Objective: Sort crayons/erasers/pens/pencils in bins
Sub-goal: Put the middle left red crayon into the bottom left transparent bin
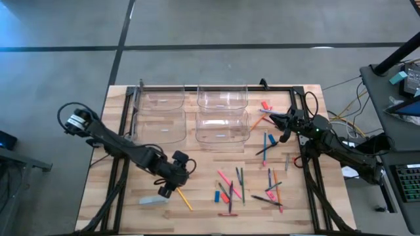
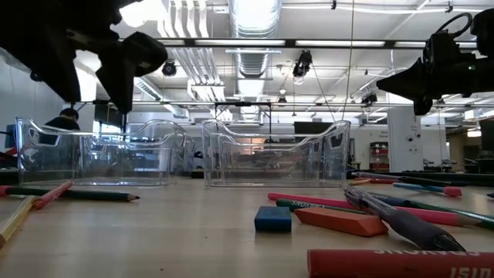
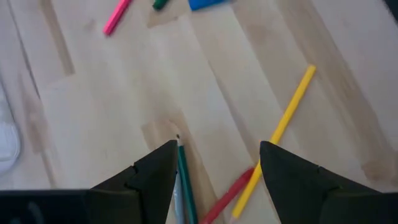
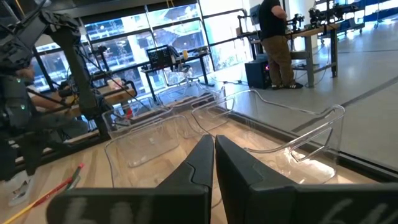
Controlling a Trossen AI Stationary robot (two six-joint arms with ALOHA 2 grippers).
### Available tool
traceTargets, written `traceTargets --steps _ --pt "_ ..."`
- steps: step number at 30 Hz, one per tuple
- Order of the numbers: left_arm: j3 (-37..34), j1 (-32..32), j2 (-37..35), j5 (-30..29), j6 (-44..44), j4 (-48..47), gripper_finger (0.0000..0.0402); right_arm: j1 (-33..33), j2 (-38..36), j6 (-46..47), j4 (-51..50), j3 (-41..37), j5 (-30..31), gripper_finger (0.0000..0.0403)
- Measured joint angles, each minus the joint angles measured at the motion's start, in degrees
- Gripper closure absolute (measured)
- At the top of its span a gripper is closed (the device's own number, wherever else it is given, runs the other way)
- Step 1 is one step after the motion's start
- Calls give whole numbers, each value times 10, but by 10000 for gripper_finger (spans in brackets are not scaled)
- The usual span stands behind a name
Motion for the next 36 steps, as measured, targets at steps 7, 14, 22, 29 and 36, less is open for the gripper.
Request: traceTargets --steps 7,14,22,29,36 --pt "-24 0 -12 1 0 -8 190 0 0 0 0 0 0 394" --pt "-67 1 -50 2 -1 12 190 0 0 0 0 0 0 394" --pt "-121 7 -76 4 -30 61 190 0 0 0 0 0 0 394" --pt "-132 8 -77 4 -43 62 190 0 0 0 0 0 0 394" --pt "-132 8 -77 3 -45 62 190 0 0 0 0 0 0 394"
